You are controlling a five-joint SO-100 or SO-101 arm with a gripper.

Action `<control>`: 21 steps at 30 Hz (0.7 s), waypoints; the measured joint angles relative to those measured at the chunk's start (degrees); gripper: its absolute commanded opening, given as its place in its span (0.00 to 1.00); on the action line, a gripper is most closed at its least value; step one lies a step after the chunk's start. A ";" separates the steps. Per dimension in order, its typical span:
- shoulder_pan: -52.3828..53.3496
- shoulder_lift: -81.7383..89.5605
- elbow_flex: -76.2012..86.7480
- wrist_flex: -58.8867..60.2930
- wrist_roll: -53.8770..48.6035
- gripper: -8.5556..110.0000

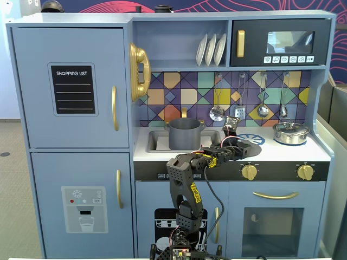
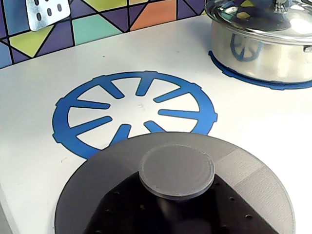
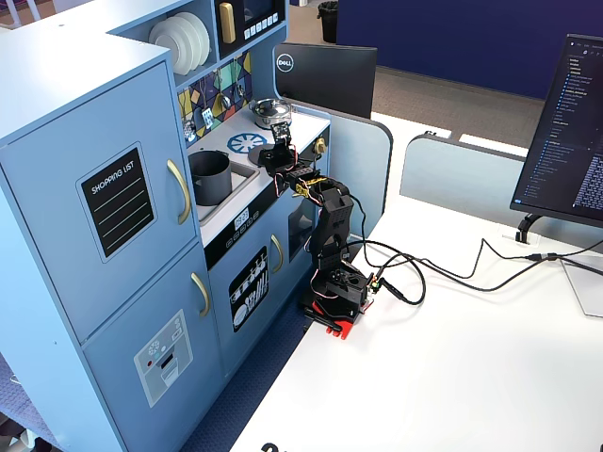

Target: Take off the lid from the gray recipient and place it on the counter

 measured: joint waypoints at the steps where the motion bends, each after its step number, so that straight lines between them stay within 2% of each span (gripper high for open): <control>1: 0.00 0.00 0.00 0.00 0.00 0.19; 7: 0.00 -0.09 0.00 -0.26 0.00 0.36; 21: 2.11 1.85 0.09 -0.26 -0.70 0.36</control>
